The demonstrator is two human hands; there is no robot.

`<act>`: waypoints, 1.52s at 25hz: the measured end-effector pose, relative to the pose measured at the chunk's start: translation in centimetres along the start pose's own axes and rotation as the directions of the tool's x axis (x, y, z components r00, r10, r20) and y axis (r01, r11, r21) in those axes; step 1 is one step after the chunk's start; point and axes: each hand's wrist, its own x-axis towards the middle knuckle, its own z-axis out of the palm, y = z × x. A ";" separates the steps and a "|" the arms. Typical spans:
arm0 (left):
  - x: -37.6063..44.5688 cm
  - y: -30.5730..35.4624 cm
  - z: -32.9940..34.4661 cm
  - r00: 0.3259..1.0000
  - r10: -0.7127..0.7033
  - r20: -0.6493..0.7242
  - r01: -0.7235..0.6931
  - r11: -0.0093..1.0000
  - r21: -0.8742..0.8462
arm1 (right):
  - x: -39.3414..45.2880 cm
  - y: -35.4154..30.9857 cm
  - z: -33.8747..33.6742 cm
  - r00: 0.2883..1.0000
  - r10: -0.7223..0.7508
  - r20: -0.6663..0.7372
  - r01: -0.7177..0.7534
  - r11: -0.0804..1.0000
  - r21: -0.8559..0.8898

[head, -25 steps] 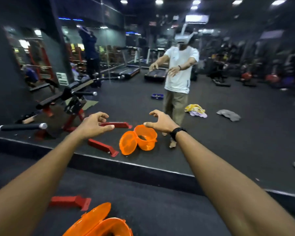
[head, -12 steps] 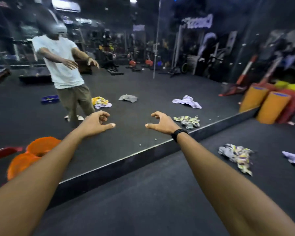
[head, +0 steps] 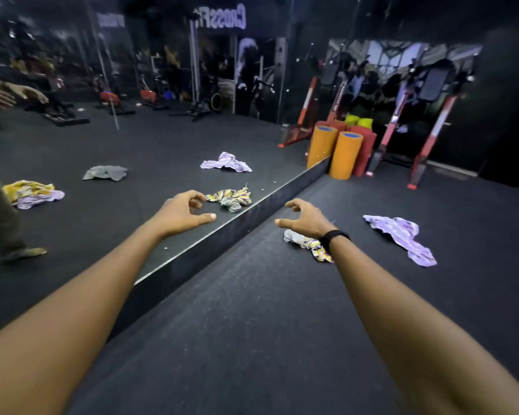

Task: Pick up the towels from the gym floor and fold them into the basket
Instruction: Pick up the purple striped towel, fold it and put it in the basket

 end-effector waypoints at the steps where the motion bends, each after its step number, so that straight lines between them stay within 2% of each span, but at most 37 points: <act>1: 1.4 1.3 1.3 1.000 0.020 0.013 -0.020 1.000 -0.001 | 0.2 1.6 -1.5 1.000 0.021 -0.019 -0.021 1.000 0.003; 8: 10.4 8.9 9.6 0.987 0.135 0.091 -0.134 0.991 -0.015 | 2.9 10.4 -10.5 0.987 0.107 -0.119 -0.110 0.994 -0.013; 14: 18.8 10.3 14.0 0.975 0.167 0.149 -0.170 0.985 0.004 | 8.8 15.3 -13.5 0.977 0.154 -0.149 -0.159 0.987 -0.022; 28: 51.0 12.3 20.6 0.938 0.256 0.233 -0.249 0.967 -0.057 | 34.9 21.9 -19.1 0.951 0.229 -0.208 -0.239 0.971 -0.022; 33: 59.3 12.7 24.7 0.930 0.243 0.277 -0.247 0.969 -0.019 | 42.5 26.2 -20.3 0.937 0.291 -0.195 -0.294 0.956 0.014; 38: 66.6 13.1 29.3 0.929 0.215 0.302 -0.224 0.975 -0.006 | 50.5 32.0 -20.8 0.942 0.285 -0.177 -0.287 0.958 0.016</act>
